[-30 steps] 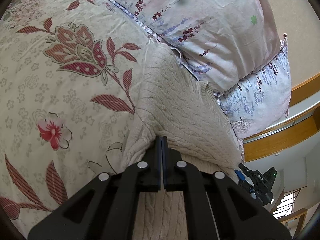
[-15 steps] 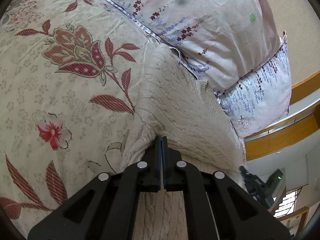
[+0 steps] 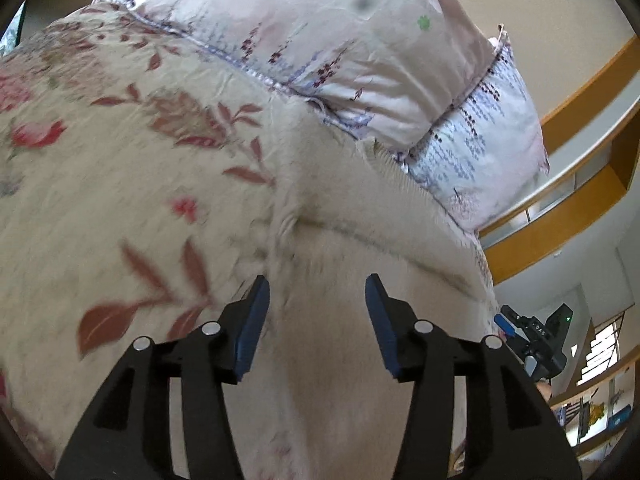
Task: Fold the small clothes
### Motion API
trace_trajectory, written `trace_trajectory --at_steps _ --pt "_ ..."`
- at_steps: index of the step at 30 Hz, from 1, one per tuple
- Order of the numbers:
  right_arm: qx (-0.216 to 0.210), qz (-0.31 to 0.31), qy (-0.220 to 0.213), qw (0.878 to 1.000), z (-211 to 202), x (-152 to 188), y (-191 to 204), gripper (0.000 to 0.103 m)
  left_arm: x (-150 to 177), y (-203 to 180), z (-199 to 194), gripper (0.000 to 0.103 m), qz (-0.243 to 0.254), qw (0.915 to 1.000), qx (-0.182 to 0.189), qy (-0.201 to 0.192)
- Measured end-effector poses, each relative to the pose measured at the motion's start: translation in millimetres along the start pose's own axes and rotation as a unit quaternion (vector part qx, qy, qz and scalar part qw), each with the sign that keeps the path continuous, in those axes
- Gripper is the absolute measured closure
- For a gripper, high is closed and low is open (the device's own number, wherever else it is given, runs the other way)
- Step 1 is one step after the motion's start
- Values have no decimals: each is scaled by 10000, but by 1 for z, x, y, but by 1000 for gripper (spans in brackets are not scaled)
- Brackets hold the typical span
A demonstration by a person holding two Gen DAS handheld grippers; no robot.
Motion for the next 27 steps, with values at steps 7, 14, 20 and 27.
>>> trace_trajectory --at_steps 7,14,20,27 --pt "-135 353 323 9988 -28 36 -41 55 35 7 -15 54 -149 9994 261 194" --pt "-416 340 703 9961 -30 66 -46 58 59 -4 -18 56 -62 9987 428 276" --pt "-963 232 1052 9895 -37 86 -36 66 82 -12 -19 72 -79 9962 708 501" --pt "-1399 -19 1226 9825 -55 108 -26 67 116 -15 -24 79 -214 9888 1253 778"
Point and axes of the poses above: each gripper's, at about its wrist camera, not at the fingertips, and z roughly the way its jaws point, y to its left, x to its underside, the point moved 5 cm from there along z, roughly the way its jaws point, and after that the axes turned 5 degrees about x, right-handed, at the moved point
